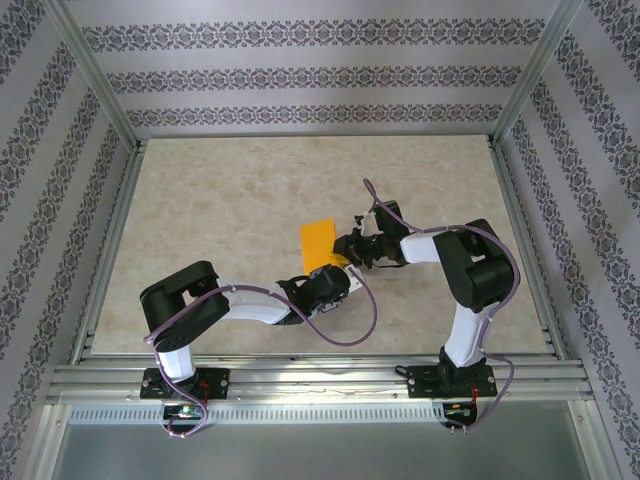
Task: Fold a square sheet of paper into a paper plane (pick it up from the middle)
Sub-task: Fold the triangle a second time at the center of the table.
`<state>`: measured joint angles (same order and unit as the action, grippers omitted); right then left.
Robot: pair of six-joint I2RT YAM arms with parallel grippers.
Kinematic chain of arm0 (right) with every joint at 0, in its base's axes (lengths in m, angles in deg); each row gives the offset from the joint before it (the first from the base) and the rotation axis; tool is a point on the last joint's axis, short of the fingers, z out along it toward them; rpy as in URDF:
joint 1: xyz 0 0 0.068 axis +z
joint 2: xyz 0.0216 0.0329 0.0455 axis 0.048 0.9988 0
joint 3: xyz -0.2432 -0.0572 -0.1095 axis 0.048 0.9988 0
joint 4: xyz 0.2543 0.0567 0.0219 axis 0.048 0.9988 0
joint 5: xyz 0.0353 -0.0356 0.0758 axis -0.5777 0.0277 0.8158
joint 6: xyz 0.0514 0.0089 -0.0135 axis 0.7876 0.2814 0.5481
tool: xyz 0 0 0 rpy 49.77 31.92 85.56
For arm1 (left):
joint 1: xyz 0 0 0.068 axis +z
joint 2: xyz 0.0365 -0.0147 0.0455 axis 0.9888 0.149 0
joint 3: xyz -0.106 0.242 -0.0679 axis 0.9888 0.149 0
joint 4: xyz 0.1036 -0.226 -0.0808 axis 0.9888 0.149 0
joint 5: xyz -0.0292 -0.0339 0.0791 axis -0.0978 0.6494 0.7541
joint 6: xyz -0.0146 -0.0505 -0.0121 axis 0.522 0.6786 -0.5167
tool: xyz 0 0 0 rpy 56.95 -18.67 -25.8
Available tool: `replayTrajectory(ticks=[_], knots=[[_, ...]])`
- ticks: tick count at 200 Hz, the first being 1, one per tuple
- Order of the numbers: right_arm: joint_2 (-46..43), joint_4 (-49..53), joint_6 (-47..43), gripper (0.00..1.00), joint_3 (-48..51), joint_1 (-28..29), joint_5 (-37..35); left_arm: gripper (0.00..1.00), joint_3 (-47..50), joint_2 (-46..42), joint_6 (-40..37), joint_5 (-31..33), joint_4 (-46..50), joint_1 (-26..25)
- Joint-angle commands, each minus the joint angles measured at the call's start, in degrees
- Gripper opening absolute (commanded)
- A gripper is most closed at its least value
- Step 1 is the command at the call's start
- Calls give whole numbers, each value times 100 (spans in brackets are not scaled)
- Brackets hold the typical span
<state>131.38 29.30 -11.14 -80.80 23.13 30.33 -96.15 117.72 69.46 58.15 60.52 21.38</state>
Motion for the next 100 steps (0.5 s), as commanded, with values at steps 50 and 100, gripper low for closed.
replayTrajectory(ticks=[50, 100], knots=[[-157, 8, 9, 18, 5, 1, -32, 21, -52, -24, -97, 172, -182, -86], [-197, 13, -2, 18, 39, -23, -67, 8, -32, -233, 134, -3, -61, -77]])
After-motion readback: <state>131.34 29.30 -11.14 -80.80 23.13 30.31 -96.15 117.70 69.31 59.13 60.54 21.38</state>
